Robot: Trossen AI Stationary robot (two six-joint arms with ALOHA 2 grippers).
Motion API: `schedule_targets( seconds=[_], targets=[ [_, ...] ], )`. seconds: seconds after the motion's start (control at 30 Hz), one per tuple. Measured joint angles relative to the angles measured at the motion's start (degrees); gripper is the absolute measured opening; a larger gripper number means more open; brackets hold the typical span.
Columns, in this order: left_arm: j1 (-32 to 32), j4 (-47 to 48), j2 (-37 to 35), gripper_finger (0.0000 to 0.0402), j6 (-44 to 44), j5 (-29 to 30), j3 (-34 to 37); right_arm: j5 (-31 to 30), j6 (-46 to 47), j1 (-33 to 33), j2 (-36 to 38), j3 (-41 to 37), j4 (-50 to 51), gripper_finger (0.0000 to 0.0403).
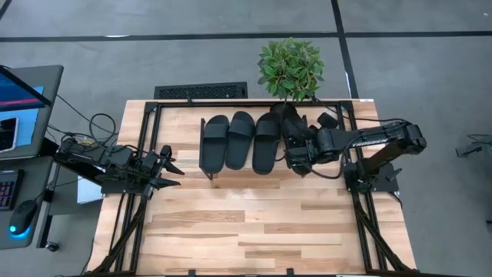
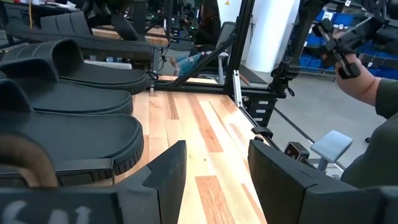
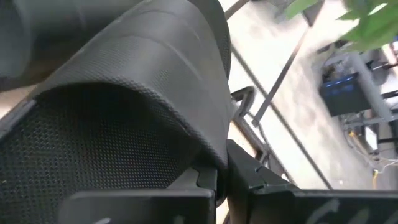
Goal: Pick and place slides into the shelf
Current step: Put the black slide on the shelf
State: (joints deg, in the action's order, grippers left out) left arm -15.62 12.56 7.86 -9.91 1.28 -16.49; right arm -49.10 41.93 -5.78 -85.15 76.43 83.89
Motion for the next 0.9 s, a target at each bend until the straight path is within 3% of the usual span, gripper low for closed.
schedule_targets(
  seconds=[0.47, 0.9],
  targets=[
    [0.0, 0.0, 0.02, 0.016, 0.07, 0.31, 0.0, -1.77, -1.68, 4.16, -9.89, 0.56, 1.26, 0.0],
    [0.0, 0.0, 0.02, 0.016, 0.13, 0.35, 0.0, 2.5, -3.41, 4.67, -10.9, 5.15, 4.38, 0.0]
  ],
)
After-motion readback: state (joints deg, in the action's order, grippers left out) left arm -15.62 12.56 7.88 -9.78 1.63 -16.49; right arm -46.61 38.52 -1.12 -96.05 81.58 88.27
